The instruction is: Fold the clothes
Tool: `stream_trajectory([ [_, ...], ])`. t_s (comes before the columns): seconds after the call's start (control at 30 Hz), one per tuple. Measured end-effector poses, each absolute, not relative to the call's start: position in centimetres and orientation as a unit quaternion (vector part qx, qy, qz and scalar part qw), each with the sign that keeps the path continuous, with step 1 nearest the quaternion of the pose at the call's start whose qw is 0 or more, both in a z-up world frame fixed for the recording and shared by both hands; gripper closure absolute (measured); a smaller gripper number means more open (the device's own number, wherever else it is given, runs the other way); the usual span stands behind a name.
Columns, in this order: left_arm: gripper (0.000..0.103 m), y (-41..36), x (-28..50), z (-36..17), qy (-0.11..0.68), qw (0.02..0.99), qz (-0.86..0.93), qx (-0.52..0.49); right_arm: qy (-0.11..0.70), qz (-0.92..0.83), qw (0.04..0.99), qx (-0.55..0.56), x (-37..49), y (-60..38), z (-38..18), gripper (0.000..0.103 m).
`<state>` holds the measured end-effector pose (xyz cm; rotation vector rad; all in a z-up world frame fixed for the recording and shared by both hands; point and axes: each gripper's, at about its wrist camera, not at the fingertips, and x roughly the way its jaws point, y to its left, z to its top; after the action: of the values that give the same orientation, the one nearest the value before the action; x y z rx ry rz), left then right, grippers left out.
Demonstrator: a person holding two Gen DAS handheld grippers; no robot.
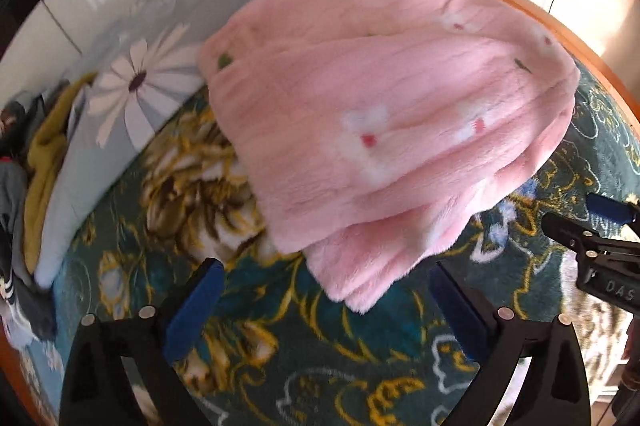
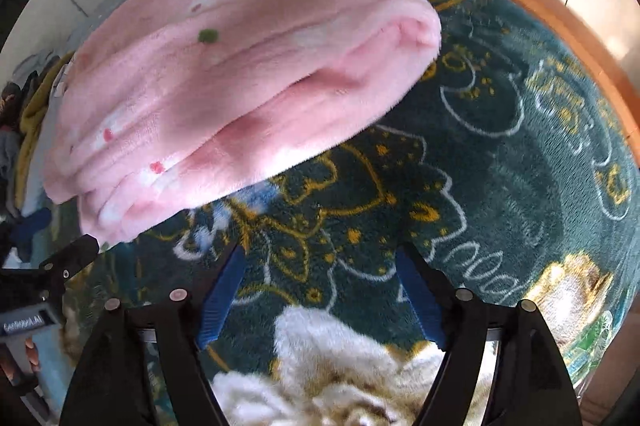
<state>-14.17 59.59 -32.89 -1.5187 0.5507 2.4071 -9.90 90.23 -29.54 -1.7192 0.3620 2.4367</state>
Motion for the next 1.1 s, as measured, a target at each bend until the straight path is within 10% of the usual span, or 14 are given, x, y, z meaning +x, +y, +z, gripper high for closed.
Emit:
stream_trajectory([
  [1.1,0.000,55.7,-13.8,-36.8,0.098,0.125,0.880,-0.448,0.012,0.891,0.133,-0.433,-3.3,81.2,-31.4,0.000],
])
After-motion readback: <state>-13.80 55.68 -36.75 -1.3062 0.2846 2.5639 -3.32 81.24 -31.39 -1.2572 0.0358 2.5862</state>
